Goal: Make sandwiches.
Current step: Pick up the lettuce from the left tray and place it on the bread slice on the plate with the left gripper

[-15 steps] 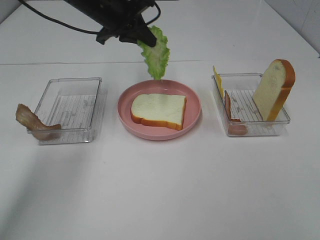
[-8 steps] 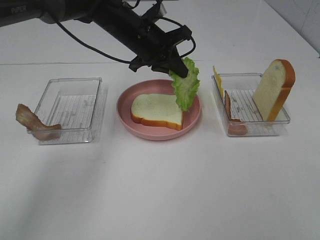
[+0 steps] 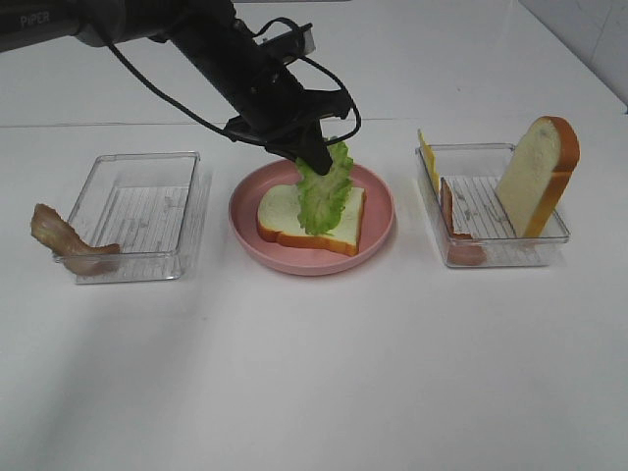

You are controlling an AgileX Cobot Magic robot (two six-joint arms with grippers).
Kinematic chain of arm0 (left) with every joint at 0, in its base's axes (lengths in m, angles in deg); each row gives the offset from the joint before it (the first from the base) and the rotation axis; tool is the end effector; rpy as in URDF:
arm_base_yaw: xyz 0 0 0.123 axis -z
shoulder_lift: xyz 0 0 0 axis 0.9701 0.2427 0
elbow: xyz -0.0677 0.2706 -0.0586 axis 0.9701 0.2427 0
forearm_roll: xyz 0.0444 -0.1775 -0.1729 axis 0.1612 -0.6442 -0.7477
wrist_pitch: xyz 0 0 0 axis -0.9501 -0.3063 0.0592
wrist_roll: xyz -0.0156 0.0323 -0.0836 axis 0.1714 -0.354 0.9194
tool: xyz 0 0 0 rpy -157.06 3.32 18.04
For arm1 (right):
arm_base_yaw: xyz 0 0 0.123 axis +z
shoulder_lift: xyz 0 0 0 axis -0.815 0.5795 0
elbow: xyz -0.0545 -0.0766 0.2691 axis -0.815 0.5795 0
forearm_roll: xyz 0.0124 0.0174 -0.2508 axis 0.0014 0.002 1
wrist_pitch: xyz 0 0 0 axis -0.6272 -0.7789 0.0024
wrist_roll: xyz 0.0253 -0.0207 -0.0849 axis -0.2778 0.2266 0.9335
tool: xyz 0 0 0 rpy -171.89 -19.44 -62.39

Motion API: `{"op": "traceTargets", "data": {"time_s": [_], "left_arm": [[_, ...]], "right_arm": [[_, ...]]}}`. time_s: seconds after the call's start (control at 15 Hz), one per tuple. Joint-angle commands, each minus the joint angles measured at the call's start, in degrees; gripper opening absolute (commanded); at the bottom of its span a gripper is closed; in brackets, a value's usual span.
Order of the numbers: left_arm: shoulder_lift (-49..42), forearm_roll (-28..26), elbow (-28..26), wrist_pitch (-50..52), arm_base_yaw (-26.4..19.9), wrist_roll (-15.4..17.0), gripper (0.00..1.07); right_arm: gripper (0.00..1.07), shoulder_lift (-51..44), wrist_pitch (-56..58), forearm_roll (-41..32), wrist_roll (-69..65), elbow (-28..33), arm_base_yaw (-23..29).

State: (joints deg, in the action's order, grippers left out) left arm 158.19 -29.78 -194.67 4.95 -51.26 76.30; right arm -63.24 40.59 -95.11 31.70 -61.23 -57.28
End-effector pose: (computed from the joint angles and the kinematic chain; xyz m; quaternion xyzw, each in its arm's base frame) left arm 0.4528 -0.2576 0.1783 0.2056 0.9251 -0.2932 0.1264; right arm -0.0070 0.0123 0.2788 -0.0545 0.8497 0.0187 0.5241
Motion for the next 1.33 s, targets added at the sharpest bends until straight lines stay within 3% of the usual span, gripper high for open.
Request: {"op": "traceTargets", "data": {"time_s": [0.07,0.2,0.4,0.8,1.13,1.33], "left_arm": [[0.3,0.6,-0.1,1.2,0.0,0.1,0.0],[0.3,-6.4,-0.1,1.2,0.2,0.6,0.0],[0.3,-16.4,-0.1,1.7,0.2,-3.8,0.0],[4.1,-13.8,-0.1,1.1,0.2,-4.6,0.0],[3.3,-2.1,-0.1,1.7,0.0,-4.1,0.0],[3.3,2.0,-0.1,2.2,0.0,-0.9,0.0]], "right_arm": [[0.72,-0.9,-0.5,0.1,0.6,0.1,-0.3],[0.72,-0.9,-0.5,0.1,0.6,0.1,-0.3],[0.72,-0.9,-0.5,0.1,0.6,0.1,-0.3],[0.72,-0.9,-0.5,0.1,0.6,0.1,-0.3],[0.72,-0.9,-0.5,0.1,0.6,0.1,-0.3],[0.72,-0.9,-0.5,0.1,0.6,0.1,-0.3]]}}
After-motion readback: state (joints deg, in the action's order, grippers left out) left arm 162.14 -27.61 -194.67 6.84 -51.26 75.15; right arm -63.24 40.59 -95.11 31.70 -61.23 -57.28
